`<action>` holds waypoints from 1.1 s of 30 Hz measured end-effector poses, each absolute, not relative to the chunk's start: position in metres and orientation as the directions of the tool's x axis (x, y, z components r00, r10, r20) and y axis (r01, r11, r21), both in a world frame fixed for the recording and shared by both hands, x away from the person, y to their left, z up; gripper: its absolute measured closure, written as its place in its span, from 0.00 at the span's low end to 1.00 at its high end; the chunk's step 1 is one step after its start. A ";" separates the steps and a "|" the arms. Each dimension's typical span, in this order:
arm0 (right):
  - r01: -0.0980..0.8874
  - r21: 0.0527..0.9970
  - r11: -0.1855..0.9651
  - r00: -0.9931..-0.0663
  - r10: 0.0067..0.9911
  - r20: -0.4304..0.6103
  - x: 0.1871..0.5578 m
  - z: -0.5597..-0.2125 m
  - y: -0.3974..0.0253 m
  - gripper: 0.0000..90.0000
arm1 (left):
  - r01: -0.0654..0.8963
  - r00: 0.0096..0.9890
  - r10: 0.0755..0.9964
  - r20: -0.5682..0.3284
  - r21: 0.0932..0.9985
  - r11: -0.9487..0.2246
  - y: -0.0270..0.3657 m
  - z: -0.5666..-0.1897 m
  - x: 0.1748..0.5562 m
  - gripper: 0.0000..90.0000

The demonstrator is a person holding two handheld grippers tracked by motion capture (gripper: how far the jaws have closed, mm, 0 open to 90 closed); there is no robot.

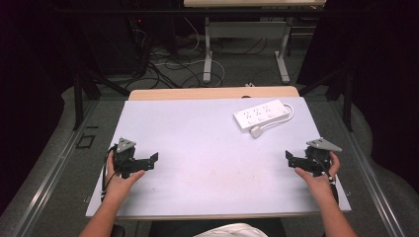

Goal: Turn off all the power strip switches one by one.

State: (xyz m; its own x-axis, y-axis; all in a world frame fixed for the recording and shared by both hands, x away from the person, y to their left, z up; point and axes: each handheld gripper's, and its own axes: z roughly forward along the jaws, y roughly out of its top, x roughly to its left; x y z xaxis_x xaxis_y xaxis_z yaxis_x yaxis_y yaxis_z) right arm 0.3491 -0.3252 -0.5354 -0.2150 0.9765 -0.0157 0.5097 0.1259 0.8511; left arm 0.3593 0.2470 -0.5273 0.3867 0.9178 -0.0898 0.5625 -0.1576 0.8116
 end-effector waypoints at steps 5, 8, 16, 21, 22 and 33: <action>0.511 0.849 0.134 -0.224 0.974 -0.019 0.350 -0.536 -0.323 0.07 | 0.565 0.378 0.921 -0.096 0.812 -0.147 0.247 -0.527 0.360 0.00; 0.509 0.849 0.141 -0.232 0.973 -0.023 0.352 -0.535 -0.322 0.07 | 0.566 0.384 0.919 -0.094 0.810 -0.154 0.245 -0.527 0.359 0.00; 0.511 0.846 0.151 -0.260 0.965 -0.015 0.359 -0.530 -0.315 0.17 | 0.562 0.375 0.922 -0.096 0.814 -0.144 0.245 -0.526 0.355 0.00; 0.523 0.833 0.182 -0.292 0.956 -0.025 0.367 -0.530 -0.310 0.23 | 0.563 0.371 0.924 -0.092 0.814 -0.145 0.248 -0.525 0.355 0.00; 0.523 0.831 0.190 -0.298 0.954 -0.030 0.369 -0.529 -0.309 0.23 | 0.563 0.374 0.924 -0.086 0.812 -0.152 0.249 -0.525 0.355 0.00; 0.565 0.795 0.223 -0.352 0.936 -0.013 0.386 -0.518 -0.303 0.34 | 0.558 0.362 0.928 -0.091 0.818 -0.138 0.250 -0.525 0.352 0.00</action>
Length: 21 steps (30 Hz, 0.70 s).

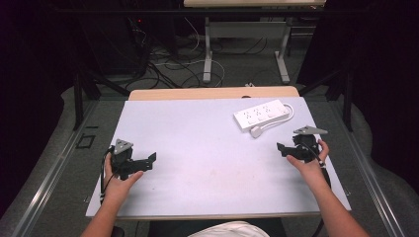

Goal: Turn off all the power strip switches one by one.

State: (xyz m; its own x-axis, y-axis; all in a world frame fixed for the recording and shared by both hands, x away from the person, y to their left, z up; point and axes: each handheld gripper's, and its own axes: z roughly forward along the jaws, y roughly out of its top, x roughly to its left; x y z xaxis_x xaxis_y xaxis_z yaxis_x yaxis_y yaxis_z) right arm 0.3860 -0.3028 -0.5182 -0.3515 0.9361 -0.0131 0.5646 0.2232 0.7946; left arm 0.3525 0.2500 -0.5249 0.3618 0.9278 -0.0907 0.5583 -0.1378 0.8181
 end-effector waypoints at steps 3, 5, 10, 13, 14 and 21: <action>0.562 0.797 0.220 -0.357 0.934 -0.005 0.390 -0.514 -0.303 0.38 | 0.560 0.358 0.929 -0.093 0.817 -0.135 0.250 -0.525 0.353 0.00; 0.555 0.800 0.228 -0.364 0.931 -0.013 0.393 -0.512 -0.304 0.39 | 0.560 0.357 0.929 -0.092 0.818 -0.134 0.250 -0.526 0.353 0.00; 0.560 0.793 0.240 -0.369 0.929 -0.020 0.399 -0.505 -0.303 0.41 | 0.561 0.358 0.929 -0.089 0.816 -0.138 0.250 -0.526 0.353 0.00; 0.561 0.788 0.254 -0.377 0.926 -0.029 0.404 -0.501 -0.301 0.42 | 0.560 0.361 0.928 -0.089 0.817 -0.140 0.250 -0.526 0.353 0.00; 0.564 0.784 0.260 -0.379 0.925 -0.034 0.405 -0.499 -0.300 0.43 | 0.561 0.362 0.928 -0.090 0.816 -0.140 0.250 -0.526 0.353 0.00; 0.559 0.777 0.290 -0.399 0.915 -0.055 0.415 -0.488 -0.292 0.43 | 0.562 0.363 0.928 -0.088 0.815 -0.143 0.251 -0.526 0.353 0.00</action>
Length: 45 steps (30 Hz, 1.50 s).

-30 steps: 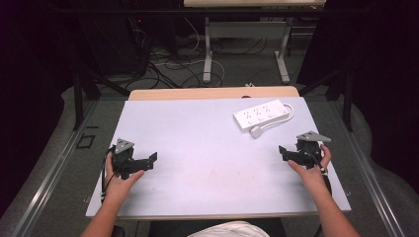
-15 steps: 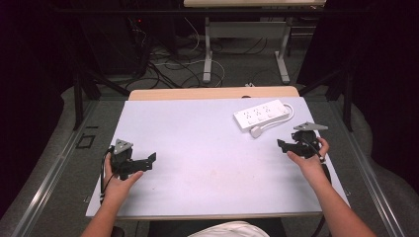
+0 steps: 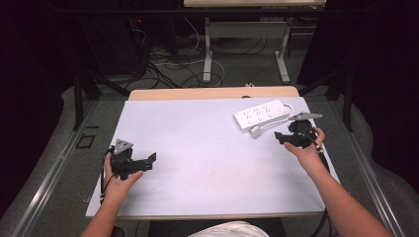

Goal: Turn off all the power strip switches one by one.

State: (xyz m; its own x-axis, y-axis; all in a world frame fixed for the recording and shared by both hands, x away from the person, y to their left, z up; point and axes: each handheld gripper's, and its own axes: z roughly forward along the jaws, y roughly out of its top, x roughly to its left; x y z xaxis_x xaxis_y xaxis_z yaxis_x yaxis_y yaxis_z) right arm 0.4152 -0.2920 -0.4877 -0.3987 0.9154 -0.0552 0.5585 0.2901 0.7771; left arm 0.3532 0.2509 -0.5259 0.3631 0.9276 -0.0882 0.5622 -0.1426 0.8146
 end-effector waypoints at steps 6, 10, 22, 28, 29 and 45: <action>0.553 0.776 0.304 -0.408 0.911 -0.066 0.425 -0.479 -0.288 0.42 | 0.562 0.363 0.928 -0.090 0.815 -0.140 0.251 -0.526 0.353 0.00; 0.557 0.775 0.300 -0.407 0.911 -0.061 0.431 -0.474 -0.286 0.44 | 0.562 0.361 0.928 -0.093 0.816 -0.137 0.250 -0.526 0.353 0.00; 0.578 0.761 0.293 -0.378 0.923 -0.069 0.451 -0.456 -0.278 0.49 | 0.560 0.364 0.927 -0.093 0.817 -0.138 0.250 -0.527 0.354 0.00; 0.580 0.755 0.306 -0.377 0.923 -0.084 0.460 -0.450 -0.271 0.51 | 0.565 0.372 0.925 -0.081 0.810 -0.157 0.251 -0.526 0.354 0.00; 0.579 0.755 0.307 -0.380 0.921 -0.084 0.462 -0.449 -0.271 0.51 | 0.566 0.372 0.925 -0.080 0.809 -0.158 0.251 -0.526 0.354 0.00; 0.632 0.730 0.259 -0.337 0.941 -0.042 0.494 -0.451 -0.275 0.60 | 0.574 0.354 0.931 -0.093 0.807 -0.138 0.253 -0.528 0.353 0.00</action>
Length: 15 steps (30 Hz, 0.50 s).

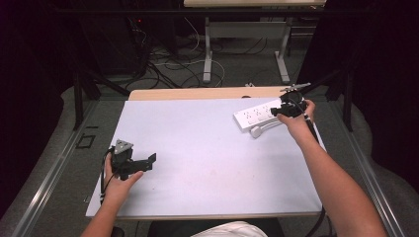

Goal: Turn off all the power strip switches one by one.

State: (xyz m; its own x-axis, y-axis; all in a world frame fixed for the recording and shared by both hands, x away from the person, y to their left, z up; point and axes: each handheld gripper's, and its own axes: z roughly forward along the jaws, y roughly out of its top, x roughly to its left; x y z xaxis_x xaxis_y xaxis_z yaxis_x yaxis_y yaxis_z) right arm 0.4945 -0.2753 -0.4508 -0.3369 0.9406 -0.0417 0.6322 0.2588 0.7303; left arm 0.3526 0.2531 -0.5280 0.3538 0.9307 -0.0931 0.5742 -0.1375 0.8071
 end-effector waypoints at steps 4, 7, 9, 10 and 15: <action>0.657 0.713 0.244 -0.322 0.946 -0.027 0.504 -0.455 -0.275 0.67 | 0.569 0.340 0.935 -0.096 0.813 -0.123 0.256 -0.527 0.351 0.00; 0.668 0.711 0.220 -0.299 0.954 -0.014 0.511 -0.458 -0.276 0.70 | 0.573 0.336 0.936 -0.100 0.811 -0.119 0.257 -0.527 0.351 0.00; 0.672 0.708 0.216 -0.292 0.956 -0.014 0.515 -0.460 -0.277 0.73 | 0.574 0.338 0.936 -0.099 0.809 -0.122 0.257 -0.527 0.350 0.00; 0.676 0.703 0.219 -0.293 0.956 -0.016 0.516 -0.461 -0.278 0.74 | 0.575 0.340 0.936 -0.096 0.808 -0.126 0.256 -0.527 0.350 0.00; 0.686 0.698 0.206 -0.287 0.958 0.000 0.524 -0.465 -0.282 0.78 | 0.572 0.340 0.935 -0.095 0.811 -0.126 0.257 -0.528 0.350 0.00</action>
State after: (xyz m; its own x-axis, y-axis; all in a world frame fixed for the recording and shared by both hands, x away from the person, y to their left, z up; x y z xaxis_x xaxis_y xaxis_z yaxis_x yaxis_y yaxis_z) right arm 0.5243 -0.2815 -0.4649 -0.2868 0.9580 -0.0003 0.6861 0.2056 0.6979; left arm 0.3495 0.2571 -0.5281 0.3404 0.9355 -0.0949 0.5716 -0.1257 0.8109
